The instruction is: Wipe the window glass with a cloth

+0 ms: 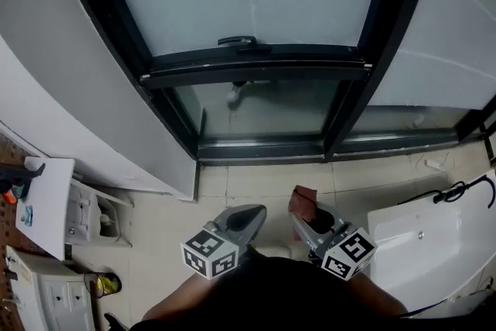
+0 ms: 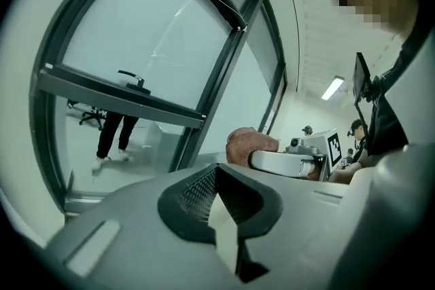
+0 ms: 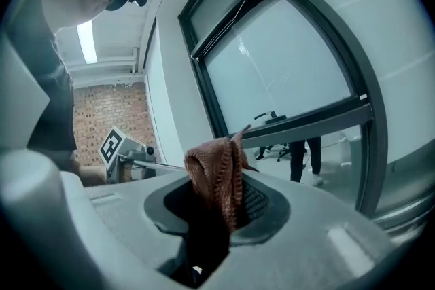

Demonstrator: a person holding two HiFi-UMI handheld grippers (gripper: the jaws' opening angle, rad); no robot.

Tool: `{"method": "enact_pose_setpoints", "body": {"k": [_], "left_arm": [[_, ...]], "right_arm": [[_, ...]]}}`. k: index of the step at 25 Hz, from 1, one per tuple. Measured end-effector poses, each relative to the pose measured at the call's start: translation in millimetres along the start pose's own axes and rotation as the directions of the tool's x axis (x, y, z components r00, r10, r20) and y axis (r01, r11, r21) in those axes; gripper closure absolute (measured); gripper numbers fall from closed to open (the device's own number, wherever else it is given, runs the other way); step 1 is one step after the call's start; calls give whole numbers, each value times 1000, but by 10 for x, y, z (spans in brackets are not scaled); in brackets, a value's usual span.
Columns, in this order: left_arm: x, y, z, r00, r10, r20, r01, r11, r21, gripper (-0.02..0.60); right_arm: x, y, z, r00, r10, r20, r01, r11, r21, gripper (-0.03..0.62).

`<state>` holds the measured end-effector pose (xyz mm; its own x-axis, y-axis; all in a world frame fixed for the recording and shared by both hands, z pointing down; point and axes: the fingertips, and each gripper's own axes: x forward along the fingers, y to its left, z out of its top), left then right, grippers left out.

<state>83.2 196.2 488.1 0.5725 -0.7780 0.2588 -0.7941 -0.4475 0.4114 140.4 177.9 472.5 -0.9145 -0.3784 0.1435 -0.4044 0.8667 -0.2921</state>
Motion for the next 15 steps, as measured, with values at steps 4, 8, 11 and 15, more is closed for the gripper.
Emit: {"method": "enact_pose_setpoints", "body": {"k": [4, 8, 11, 15], "left_arm": [[-189, 29, -23, 1000, 30, 7, -30, 1000, 3, 565], [-318, 52, 14, 1000, 14, 6, -14, 1000, 11, 565], [-467, 116, 121, 1000, -3, 4, 3, 1000, 23, 565], [-759, 315, 137, 1000, -6, -19, 7, 999, 35, 565]], "right_arm": [[-71, 145, -33, 1000, -6, 4, 7, 1000, -26, 509], [-49, 262, -45, 1000, -28, 9, 28, 999, -25, 510], [93, 394, -18, 999, -42, 20, 42, 999, 3, 510], [346, 657, -34, 998, -48, 28, 48, 999, -14, 510]]}}
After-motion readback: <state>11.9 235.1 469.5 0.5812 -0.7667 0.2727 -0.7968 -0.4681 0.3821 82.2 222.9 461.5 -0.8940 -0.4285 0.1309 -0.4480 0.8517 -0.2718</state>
